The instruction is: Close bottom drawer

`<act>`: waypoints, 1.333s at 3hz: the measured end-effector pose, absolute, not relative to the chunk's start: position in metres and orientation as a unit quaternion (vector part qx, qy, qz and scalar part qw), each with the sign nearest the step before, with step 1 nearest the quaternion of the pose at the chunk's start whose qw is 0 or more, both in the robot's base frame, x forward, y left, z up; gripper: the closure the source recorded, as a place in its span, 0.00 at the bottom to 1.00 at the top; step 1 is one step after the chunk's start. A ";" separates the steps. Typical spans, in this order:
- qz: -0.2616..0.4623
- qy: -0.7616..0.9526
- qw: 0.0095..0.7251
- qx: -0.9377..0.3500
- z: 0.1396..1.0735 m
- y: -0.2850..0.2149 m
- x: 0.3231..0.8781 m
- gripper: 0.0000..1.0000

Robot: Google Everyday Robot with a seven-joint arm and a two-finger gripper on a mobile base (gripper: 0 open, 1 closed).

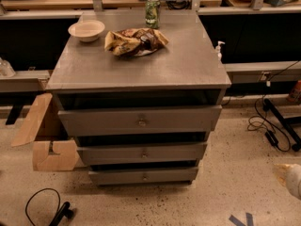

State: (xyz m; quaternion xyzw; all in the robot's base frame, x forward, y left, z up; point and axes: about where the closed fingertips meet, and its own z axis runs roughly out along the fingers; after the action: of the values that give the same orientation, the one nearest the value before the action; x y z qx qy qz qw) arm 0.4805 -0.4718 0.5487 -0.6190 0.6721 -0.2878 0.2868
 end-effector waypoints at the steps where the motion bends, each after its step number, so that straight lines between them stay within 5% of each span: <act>1: -0.324 0.649 0.300 -0.620 0.586 -0.470 0.462 1.00; 2: -0.344 0.618 0.317 -0.632 0.615 -0.447 0.454 1.00; 4: -0.346 0.580 0.360 -0.644 0.638 -0.406 0.458 0.59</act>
Offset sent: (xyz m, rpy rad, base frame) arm -0.0499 0.0344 0.1335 -0.0886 -0.2243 0.1902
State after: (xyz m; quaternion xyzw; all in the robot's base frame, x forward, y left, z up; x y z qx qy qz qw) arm 0.4576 -0.4060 0.6383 -0.6439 0.5797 -0.3460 0.3600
